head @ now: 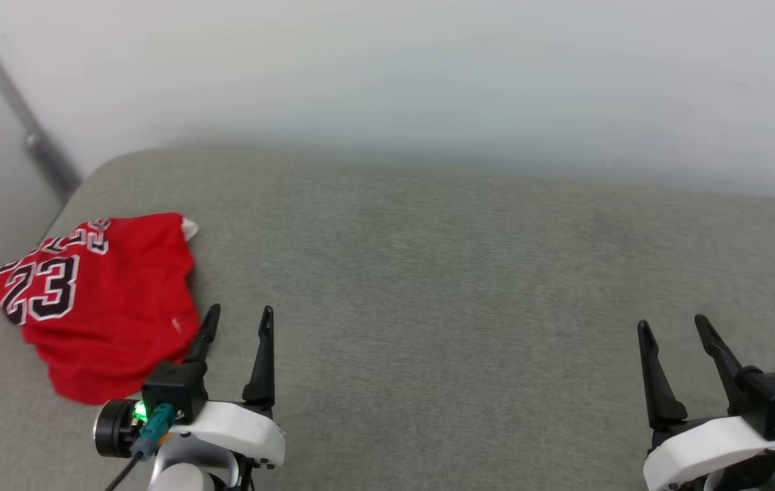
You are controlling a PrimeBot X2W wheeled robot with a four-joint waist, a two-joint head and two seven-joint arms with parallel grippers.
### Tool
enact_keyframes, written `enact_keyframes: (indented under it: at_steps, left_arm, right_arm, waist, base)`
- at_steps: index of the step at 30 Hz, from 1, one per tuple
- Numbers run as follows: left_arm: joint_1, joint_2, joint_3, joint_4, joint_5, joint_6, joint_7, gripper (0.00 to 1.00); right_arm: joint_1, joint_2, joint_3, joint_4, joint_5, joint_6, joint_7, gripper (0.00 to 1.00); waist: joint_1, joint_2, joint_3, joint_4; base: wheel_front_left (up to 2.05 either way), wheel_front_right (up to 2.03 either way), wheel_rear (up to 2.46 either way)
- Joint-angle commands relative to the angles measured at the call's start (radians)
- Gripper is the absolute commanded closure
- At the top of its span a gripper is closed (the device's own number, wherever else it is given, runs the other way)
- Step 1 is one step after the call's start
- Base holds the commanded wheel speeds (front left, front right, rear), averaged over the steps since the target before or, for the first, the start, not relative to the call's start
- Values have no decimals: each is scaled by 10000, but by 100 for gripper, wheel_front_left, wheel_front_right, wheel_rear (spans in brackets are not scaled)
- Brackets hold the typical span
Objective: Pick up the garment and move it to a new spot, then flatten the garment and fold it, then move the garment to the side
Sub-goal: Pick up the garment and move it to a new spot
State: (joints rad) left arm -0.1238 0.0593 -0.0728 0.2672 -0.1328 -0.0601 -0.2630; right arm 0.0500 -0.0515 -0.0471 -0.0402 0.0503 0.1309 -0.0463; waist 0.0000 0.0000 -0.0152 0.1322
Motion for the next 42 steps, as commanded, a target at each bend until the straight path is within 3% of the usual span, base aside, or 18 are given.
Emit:
enact_keyframes:
  at_steps: [1, 12, 21, 34, 42]
  left_arm:
    - [-79, 37, 74, -3, 58, 28, -27, 0]
    - [-105, 139, 722, -21, 96, 92, -27, 0]
    - [-99, 209, 1013, -75, 251, 56, -27, 0]
    - [-338, 233, 1112, -113, 411, -51, -27, 0]
    - [-1300, 411, 1265, -66, 232, -208, -27, 0]
  right_arm:
    - [-31, 20, 16, -64, -53, -3, 16, 0]
    - [-278, 17, 507, -130, 20, -3, 75, 0]
    - [-349, 16, 810, -136, 112, -3, 48, 0]
    - [-490, 16, 814, -173, -20, -3, 99, 0]
    - [-1107, 14, 996, -466, -217, -3, 365, 0]
  waist:
    - [0, 0, 44, 518]
    - [0, 0, 115, 2503]
    - [0, 0, 186, 3550]
    - [0, 0, 317, 3823]
    - [0, 0, 1215, 3200]
  base:
    - [0, 0, 0]
    - [0, 0, 0]
    - [0, 0, 0]
    - [0, 0, 0]
    - [0, 0, 0]
